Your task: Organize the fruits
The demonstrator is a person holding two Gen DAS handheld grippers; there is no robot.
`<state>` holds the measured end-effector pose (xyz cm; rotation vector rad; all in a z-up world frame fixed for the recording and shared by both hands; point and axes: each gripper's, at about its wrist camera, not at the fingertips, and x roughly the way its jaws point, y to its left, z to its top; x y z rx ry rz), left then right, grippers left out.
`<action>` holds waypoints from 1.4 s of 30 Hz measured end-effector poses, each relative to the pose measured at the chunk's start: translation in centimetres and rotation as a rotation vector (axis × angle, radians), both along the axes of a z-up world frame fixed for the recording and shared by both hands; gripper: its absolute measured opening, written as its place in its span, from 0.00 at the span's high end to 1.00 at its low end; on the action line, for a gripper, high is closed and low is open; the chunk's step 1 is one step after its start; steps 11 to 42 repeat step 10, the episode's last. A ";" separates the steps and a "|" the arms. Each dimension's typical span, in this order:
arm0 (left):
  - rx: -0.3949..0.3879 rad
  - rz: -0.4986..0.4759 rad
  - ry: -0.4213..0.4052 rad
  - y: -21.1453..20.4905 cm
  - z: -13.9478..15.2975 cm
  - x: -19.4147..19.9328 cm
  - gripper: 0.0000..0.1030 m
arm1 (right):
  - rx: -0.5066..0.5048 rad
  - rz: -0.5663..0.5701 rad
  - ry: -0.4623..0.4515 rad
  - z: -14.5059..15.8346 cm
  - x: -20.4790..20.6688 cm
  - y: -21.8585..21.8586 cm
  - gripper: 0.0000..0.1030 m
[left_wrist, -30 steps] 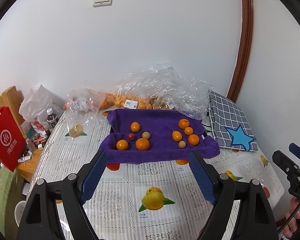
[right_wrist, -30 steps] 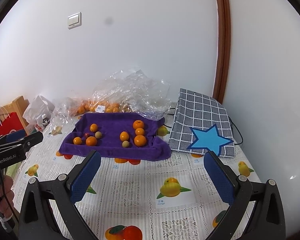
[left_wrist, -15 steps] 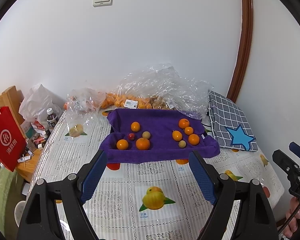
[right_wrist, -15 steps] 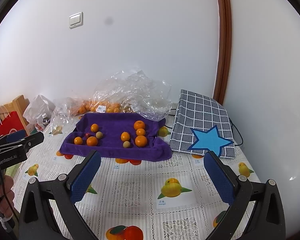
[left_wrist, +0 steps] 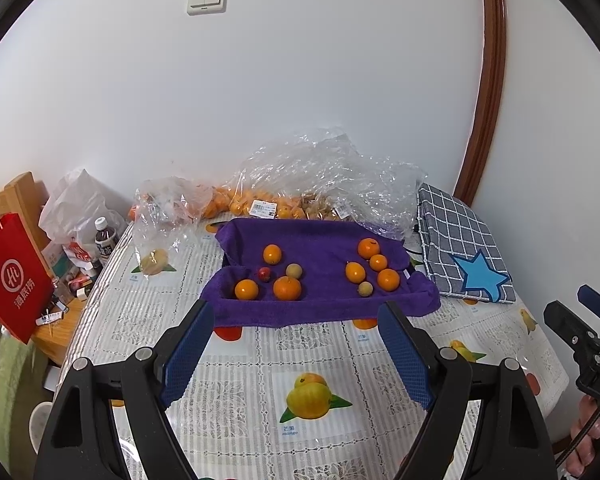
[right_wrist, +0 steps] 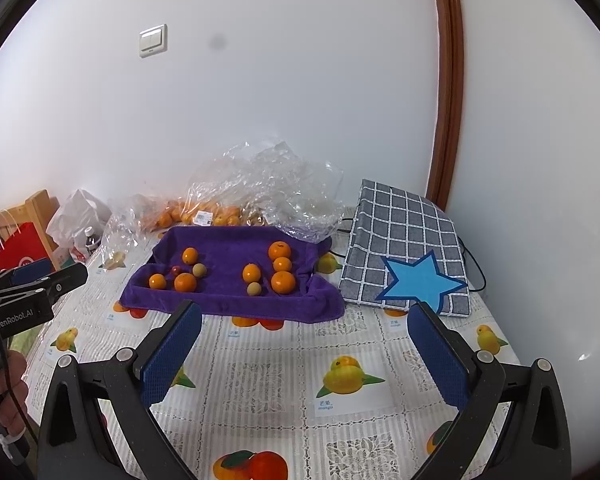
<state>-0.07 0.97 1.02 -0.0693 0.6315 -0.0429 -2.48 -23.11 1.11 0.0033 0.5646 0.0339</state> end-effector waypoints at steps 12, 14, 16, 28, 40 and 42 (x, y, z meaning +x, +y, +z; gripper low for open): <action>-0.006 -0.006 -0.002 0.0 -0.1 0.1 0.19 | -0.011 0.007 -0.013 0.0 -0.4 0.6 0.01; -0.006 -0.006 -0.002 0.0 -0.1 0.1 0.19 | -0.011 0.007 -0.013 0.0 -0.4 0.6 0.01; -0.006 -0.006 -0.002 0.0 -0.1 0.1 0.19 | -0.011 0.007 -0.013 0.0 -0.4 0.6 0.01; -0.006 -0.006 -0.002 0.0 -0.1 0.1 0.19 | -0.011 0.007 -0.013 0.0 -0.4 0.6 0.01; -0.006 -0.006 -0.002 0.0 -0.1 0.1 0.19 | -0.011 0.007 -0.013 0.0 -0.4 0.6 0.01; -0.006 -0.006 -0.002 0.0 -0.1 0.1 0.19 | -0.011 0.007 -0.013 0.0 -0.4 0.6 0.01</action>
